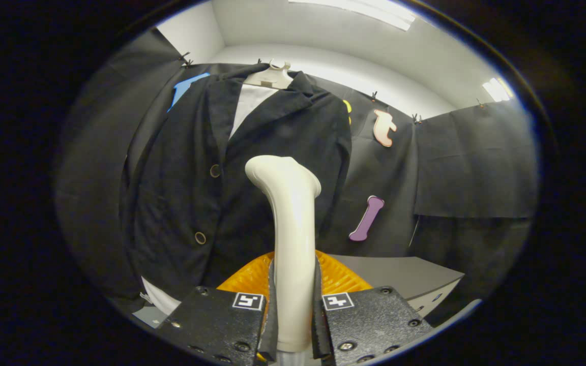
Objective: Iron the clothes twice with a garment steamer, once on the left side and once on the right side.
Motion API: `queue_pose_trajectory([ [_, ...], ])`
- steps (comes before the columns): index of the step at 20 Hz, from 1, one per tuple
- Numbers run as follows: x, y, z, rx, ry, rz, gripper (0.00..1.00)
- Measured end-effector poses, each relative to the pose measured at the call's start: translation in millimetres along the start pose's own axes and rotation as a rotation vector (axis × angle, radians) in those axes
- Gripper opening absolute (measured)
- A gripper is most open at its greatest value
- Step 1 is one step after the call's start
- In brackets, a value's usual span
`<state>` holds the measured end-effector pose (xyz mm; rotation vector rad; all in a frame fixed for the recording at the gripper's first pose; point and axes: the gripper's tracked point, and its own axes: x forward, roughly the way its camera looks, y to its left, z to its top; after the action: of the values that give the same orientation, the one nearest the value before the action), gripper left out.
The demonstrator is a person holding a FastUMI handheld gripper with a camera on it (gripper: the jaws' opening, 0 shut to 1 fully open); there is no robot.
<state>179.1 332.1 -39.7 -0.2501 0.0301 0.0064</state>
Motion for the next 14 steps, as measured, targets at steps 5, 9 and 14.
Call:
queue_pose_trajectory([
  [5,-11.1,8.1,-39.2,-0.017,0.078,0.014,0.29],
  [9,-21.1,12.5,-64.2,-0.056,0.118,0.032,0.29],
  [14,-31.1,17.5,-87.6,-0.086,0.146,0.051,0.29],
])
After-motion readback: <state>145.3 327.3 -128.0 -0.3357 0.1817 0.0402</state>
